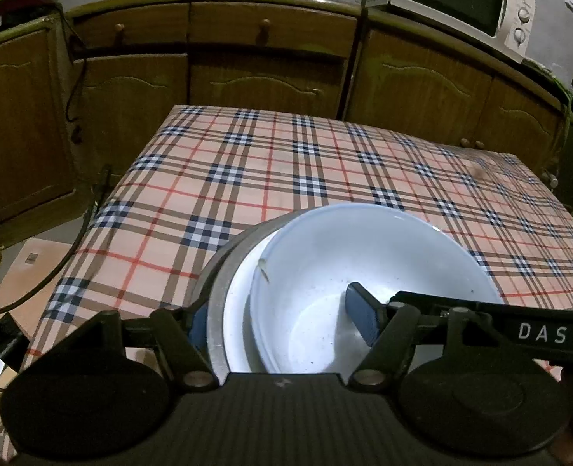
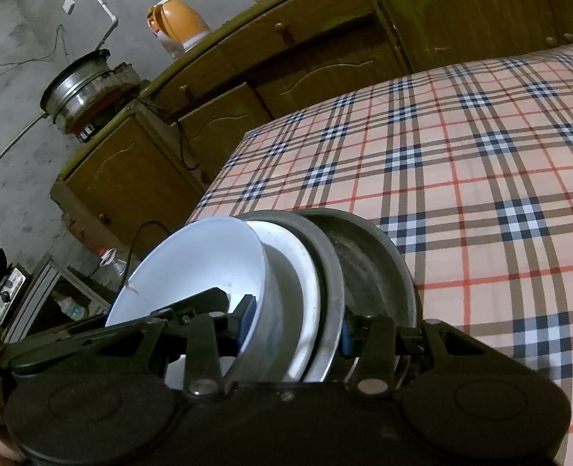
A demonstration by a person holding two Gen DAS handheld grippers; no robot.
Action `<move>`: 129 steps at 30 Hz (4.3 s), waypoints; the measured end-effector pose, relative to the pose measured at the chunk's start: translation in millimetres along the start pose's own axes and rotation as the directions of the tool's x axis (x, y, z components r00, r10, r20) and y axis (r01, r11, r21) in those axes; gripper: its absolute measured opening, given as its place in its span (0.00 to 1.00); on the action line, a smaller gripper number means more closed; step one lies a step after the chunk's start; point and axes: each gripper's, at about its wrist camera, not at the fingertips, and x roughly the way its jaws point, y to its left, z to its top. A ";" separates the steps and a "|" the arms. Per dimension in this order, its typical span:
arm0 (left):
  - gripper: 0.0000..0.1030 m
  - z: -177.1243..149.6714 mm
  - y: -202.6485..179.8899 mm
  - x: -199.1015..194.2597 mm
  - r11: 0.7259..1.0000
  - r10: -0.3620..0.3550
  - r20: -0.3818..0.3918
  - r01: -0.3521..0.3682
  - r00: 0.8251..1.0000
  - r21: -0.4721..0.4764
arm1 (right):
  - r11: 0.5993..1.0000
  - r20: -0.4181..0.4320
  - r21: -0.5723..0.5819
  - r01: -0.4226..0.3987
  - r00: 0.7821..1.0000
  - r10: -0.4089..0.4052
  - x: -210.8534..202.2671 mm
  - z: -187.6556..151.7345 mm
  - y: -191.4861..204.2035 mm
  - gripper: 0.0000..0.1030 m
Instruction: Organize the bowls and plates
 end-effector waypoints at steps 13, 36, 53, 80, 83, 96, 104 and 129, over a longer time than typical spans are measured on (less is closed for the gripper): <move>0.70 0.4 -2.8 8.4 1.000 -0.007 -0.005 0.007 1.000 0.007 | 1.000 0.007 0.012 0.010 1.000 -0.010 5.3 0.2 -4.4 0.50; 0.70 0.8 -2.4 14.6 1.000 -0.006 -0.016 0.006 1.000 0.016 | 1.000 0.004 0.021 0.009 1.000 -0.009 11.0 -0.8 -6.9 0.50; 0.70 -1.2 -3.2 17.2 1.000 -0.007 -0.009 0.008 1.000 0.017 | 1.000 -0.005 0.018 0.010 1.000 -0.010 17.8 -0.6 -9.8 0.50; 0.92 -14.7 -1.4 -59.2 0.991 0.133 0.117 -0.130 0.984 -0.038 | 0.964 0.119 -0.216 0.155 0.984 -0.132 -86.7 -24.8 27.0 0.72; 0.93 -26.1 -9.5 -79.3 0.992 0.118 0.106 -0.112 0.987 -0.062 | 0.954 0.100 -0.249 0.166 0.984 -0.145 -101.9 -43.8 33.4 0.72; 1.00 -69.7 -47.0 -137.6 0.979 0.202 0.077 -0.200 0.976 -0.035 | 0.931 0.082 -0.277 0.236 0.972 -0.222 -144.8 -89.4 50.6 0.75; 1.00 -80.8 -62.7 -150.9 0.965 0.262 0.077 -0.262 0.962 0.002 | 0.927 0.095 -0.299 0.226 0.974 -0.206 -165.1 -100.2 57.8 0.77; 1.00 -89.9 -81.9 -161.0 0.962 0.272 0.097 -0.273 0.957 0.004 | 0.940 0.105 -0.275 0.203 0.978 -0.180 -185.7 -105.7 45.8 0.78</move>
